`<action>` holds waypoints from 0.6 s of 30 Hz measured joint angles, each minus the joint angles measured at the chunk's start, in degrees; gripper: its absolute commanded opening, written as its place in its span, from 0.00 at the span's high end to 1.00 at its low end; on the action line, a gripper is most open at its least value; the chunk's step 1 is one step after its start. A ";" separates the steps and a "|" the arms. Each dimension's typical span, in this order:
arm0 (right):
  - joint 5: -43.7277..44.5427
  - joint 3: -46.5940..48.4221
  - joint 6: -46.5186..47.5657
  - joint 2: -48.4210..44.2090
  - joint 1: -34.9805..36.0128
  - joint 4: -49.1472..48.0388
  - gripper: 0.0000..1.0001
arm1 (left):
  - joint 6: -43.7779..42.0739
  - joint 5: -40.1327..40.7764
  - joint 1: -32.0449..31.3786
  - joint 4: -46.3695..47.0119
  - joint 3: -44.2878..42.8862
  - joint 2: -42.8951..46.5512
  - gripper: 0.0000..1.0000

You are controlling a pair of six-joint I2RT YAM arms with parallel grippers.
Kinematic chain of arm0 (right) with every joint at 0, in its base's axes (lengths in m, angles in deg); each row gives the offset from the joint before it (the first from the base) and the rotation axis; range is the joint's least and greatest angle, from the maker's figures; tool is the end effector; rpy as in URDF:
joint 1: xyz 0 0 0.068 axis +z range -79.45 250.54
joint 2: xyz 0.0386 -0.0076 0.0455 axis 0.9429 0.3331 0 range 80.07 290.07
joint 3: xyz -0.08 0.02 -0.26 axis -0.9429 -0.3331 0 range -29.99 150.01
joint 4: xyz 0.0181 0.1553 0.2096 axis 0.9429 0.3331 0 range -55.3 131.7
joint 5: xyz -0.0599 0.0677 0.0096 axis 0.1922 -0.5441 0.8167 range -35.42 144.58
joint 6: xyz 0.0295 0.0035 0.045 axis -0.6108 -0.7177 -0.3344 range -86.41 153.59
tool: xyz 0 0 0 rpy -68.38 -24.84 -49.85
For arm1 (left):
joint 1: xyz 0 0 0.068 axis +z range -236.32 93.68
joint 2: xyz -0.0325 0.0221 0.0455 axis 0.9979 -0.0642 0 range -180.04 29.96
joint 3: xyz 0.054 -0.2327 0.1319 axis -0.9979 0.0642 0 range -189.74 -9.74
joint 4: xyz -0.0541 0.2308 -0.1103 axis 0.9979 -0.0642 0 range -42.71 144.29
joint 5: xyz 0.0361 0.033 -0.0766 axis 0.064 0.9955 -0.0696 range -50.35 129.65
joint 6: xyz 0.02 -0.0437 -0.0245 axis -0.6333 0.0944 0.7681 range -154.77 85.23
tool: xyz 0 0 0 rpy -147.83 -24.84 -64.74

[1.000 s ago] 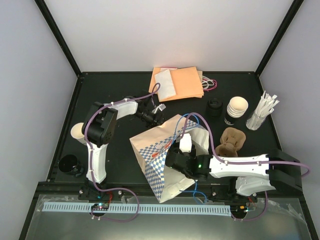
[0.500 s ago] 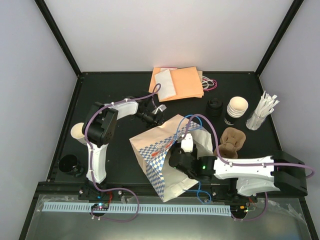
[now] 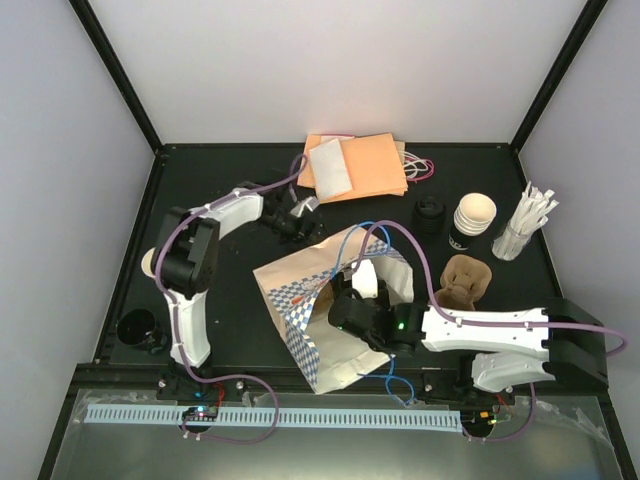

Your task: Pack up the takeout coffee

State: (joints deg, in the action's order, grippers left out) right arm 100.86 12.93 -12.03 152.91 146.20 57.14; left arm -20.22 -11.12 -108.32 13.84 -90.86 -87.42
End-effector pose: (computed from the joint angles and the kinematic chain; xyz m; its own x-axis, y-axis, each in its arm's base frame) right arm 0.0856 0.2306 0.2174 -0.5377 -0.1086 -0.8361 -0.2517 0.9671 0.0363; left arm 0.3574 -0.1743 0.1576 -0.9744 0.2223 -0.0332 0.1625 0.5946 -0.7874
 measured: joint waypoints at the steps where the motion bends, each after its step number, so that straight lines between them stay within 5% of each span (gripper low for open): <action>1: -0.57 0.31 0.55 -0.15 -0.02 0.59 0.80 | 0.00 0.96 0.81 -0.68 -0.22 1.20 0.01; 18: -12.44 5.84 10.29 -0.39 -5.07 8.31 0.79 | -2.99 11.78 6.43 -8.98 -0.90 15.58 0.01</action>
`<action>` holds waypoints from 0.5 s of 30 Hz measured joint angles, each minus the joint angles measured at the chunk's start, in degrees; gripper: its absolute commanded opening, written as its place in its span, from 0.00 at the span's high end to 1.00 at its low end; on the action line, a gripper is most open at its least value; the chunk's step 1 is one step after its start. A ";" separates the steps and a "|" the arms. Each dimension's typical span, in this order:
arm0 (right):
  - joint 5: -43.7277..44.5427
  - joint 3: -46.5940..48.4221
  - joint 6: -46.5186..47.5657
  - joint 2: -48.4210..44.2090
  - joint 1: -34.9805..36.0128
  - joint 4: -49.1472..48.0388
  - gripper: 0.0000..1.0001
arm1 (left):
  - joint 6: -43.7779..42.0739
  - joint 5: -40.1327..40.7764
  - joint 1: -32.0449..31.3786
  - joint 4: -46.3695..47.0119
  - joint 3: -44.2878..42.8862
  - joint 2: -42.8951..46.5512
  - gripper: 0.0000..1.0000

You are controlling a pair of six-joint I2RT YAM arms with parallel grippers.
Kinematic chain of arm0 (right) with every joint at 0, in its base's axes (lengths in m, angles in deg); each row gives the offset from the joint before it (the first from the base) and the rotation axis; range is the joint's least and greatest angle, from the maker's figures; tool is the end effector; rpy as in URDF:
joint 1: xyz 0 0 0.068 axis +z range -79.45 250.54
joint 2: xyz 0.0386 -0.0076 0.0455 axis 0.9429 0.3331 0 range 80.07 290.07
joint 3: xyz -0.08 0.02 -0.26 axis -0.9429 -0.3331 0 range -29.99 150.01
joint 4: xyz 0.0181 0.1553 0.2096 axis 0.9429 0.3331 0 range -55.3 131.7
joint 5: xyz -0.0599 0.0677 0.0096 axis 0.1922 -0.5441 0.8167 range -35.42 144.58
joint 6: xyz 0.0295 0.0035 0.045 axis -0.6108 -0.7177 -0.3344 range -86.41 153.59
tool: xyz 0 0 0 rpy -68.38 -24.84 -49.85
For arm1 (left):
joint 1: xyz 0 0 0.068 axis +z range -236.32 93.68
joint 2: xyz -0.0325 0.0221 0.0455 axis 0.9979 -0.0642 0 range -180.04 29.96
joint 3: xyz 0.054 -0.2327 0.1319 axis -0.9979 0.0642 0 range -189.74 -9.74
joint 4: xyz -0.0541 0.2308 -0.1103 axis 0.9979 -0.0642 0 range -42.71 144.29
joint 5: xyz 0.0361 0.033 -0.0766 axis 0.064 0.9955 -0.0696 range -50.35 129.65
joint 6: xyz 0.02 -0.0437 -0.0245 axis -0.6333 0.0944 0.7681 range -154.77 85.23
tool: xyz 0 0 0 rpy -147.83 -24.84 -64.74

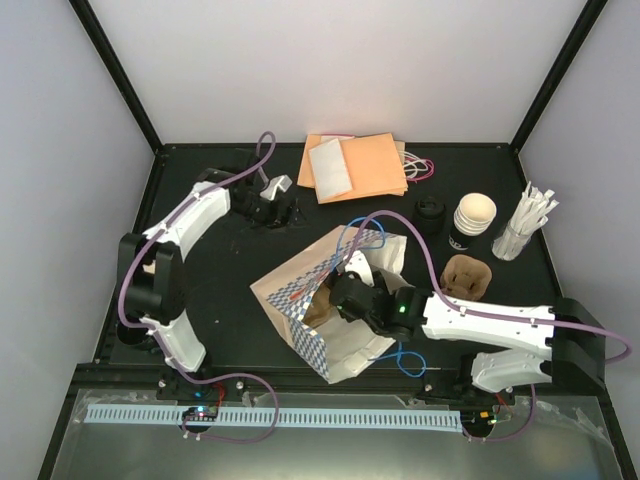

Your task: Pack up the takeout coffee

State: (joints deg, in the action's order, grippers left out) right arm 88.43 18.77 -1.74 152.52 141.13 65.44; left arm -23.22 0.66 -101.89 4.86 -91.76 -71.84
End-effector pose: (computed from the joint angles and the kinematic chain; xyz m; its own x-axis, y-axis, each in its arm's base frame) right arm 0.1015 0.2283 0.2374 -0.6113 -0.2895 -0.7366 -0.3948 0.9181 -0.0332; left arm 0.3416 -0.1186 0.2506 -0.9672 0.1079 -0.2301 0.2349 0.7251 -0.6473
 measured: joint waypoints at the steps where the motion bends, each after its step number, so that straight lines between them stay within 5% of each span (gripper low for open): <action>1: -0.39 0.13 0.61 0.37 -0.24 -0.11 0.79 | 0.00 0.33 0.20 -0.31 0.37 0.90 0.01; 15: -6.58 13.53 10.10 12.94 -5.53 2.80 0.79 | -0.52 4.74 3.37 -0.50 8.87 14.45 0.11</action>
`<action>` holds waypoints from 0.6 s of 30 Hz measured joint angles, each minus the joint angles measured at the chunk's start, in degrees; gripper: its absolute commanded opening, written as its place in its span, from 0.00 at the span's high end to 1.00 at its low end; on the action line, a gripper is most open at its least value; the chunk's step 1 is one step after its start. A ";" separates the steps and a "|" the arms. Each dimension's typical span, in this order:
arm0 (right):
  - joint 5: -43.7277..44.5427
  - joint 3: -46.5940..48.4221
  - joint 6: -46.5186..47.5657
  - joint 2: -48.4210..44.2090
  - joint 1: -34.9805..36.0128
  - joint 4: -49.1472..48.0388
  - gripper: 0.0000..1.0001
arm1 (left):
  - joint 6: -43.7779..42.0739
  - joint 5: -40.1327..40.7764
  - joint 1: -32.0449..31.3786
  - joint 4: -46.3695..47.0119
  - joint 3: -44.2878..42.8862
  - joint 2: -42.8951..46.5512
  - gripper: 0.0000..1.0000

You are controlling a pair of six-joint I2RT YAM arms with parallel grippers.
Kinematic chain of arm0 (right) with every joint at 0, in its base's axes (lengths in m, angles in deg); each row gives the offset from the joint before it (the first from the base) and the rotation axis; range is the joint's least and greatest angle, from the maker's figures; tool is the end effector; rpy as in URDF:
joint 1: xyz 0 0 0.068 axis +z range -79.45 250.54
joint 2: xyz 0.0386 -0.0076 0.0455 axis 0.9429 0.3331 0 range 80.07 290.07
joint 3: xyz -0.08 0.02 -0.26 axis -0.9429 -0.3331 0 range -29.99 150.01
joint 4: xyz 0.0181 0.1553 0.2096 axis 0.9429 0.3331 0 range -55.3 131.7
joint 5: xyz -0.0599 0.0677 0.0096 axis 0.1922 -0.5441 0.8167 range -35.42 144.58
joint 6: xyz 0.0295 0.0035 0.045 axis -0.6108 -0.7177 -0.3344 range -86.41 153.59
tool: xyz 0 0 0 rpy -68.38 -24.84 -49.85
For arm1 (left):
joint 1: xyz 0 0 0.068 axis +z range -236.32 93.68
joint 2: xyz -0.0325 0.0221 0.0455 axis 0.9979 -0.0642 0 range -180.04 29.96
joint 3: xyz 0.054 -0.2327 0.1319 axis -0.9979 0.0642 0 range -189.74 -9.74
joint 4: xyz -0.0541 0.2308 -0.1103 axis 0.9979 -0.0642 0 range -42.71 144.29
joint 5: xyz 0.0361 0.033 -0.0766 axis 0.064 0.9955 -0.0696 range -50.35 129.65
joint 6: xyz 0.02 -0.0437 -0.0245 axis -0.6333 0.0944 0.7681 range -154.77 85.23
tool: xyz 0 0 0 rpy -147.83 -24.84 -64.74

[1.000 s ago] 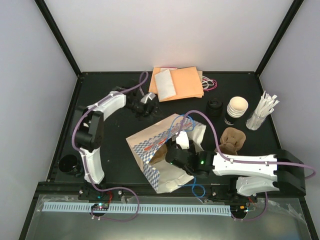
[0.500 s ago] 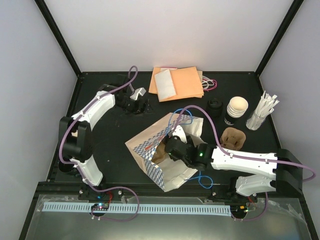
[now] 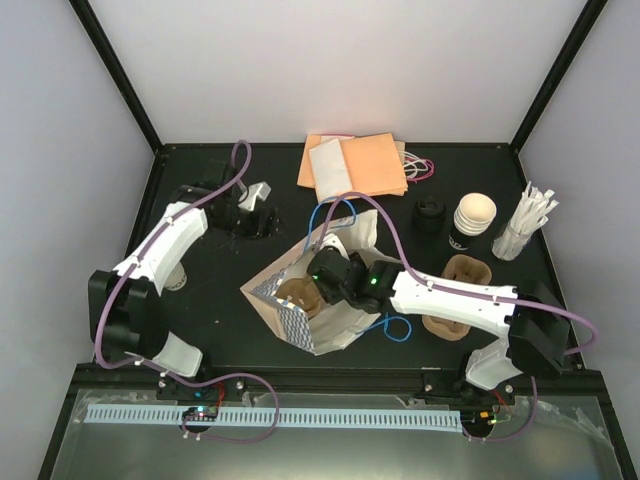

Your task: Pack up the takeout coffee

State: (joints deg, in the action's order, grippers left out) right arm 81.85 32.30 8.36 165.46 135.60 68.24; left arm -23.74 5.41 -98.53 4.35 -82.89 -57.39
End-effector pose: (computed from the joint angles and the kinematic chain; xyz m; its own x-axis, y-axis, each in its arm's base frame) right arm 0.1438 0.2704 0.2474 -0.6169 -0.4279 -0.6605 -0.4828 0.8686 -0.1117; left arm 0.2939 -0.0842 0.2824 -0.9426 0.0421 -0.3313 0.2388 0.7786 -0.5803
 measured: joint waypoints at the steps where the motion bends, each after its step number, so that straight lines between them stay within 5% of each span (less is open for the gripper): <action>1: -0.50 0.09 0.48 0.17 -0.33 -0.02 0.78 | -0.02 -0.09 0.31 0.26 1.66 0.48 0.12; 8: -3.13 2.10 2.82 2.27 -1.51 -1.33 0.78 | 0.48 -4.52 0.87 3.45 14.58 1.07 0.17; 18: -5.38 5.05 3.96 6.03 -2.05 -2.03 0.74 | 0.52 -6.03 1.01 7.89 18.14 -0.20 0.17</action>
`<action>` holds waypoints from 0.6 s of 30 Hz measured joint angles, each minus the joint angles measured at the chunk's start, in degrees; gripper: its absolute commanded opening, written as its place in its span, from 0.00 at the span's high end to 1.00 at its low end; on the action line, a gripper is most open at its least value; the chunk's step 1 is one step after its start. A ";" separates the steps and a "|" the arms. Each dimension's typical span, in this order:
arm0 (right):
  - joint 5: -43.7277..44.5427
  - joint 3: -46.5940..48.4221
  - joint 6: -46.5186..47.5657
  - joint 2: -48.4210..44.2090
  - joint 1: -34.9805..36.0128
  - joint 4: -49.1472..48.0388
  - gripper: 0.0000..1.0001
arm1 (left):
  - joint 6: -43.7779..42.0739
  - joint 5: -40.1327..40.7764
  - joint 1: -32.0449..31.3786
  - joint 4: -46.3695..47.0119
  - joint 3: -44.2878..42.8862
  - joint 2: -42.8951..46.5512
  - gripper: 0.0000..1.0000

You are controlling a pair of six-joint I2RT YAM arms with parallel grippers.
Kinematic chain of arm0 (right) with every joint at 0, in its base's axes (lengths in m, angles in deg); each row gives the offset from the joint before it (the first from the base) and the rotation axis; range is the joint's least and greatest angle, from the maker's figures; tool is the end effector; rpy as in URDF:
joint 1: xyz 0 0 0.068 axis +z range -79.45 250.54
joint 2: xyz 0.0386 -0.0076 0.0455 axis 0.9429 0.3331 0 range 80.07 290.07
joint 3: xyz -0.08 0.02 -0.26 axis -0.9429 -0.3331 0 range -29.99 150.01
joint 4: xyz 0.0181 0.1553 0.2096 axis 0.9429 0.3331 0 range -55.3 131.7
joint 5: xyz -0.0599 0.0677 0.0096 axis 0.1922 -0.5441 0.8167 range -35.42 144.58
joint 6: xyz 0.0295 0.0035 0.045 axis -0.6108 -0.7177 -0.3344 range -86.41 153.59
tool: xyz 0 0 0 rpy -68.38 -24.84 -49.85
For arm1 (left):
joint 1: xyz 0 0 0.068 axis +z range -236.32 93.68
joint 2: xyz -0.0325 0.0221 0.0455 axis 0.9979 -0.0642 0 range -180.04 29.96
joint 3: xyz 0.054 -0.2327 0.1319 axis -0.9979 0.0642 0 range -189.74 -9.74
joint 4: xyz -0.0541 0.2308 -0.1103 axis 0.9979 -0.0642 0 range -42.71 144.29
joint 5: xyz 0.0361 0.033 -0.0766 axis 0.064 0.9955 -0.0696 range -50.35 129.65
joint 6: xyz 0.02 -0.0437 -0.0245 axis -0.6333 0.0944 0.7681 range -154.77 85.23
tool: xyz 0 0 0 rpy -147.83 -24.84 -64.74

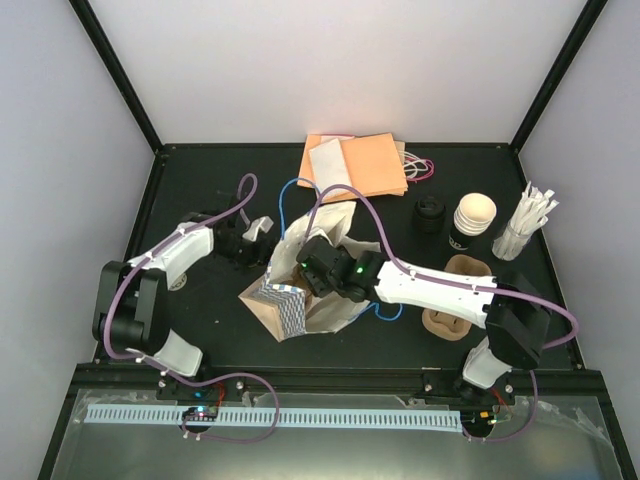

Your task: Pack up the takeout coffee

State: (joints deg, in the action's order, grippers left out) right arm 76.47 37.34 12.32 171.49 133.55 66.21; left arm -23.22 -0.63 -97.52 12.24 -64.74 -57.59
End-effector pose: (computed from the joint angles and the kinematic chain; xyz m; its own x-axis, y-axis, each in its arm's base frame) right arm 0.1640 0.2926 0.2438 -0.6143 -0.4642 -0.6381 -0.5456 0.8341 -0.0816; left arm 0.2646 -0.0760 0.1986 -0.9900 0.0403 -0.1355 0.1209 0.7381 -0.6638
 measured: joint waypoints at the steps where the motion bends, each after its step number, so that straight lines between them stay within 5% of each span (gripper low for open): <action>1: -0.17 0.63 0.00 0.37 -0.11 0.17 0.68 | 0.00 0.00 0.00 0.11 0.11 -0.28 0.16; 9: -1.18 5.14 0.87 2.34 -0.96 4.44 0.32 | -0.37 0.28 1.53 -0.63 -1.01 -1.42 0.07; 13: -1.29 10.60 2.01 3.50 -1.01 8.33 0.01 | -0.50 1.68 2.67 -1.92 -4.02 -1.44 0.04; 18: -1.16 18.18 4.09 4.13 -1.01 12.55 0.00 | -0.81 3.91 3.39 -3.39 -9.09 -1.49 0.01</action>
State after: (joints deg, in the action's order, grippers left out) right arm 75.31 55.53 16.40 175.62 132.54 78.75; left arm -24.02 3.29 -94.13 8.86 -73.84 -59.07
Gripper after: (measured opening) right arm 0.998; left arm 0.974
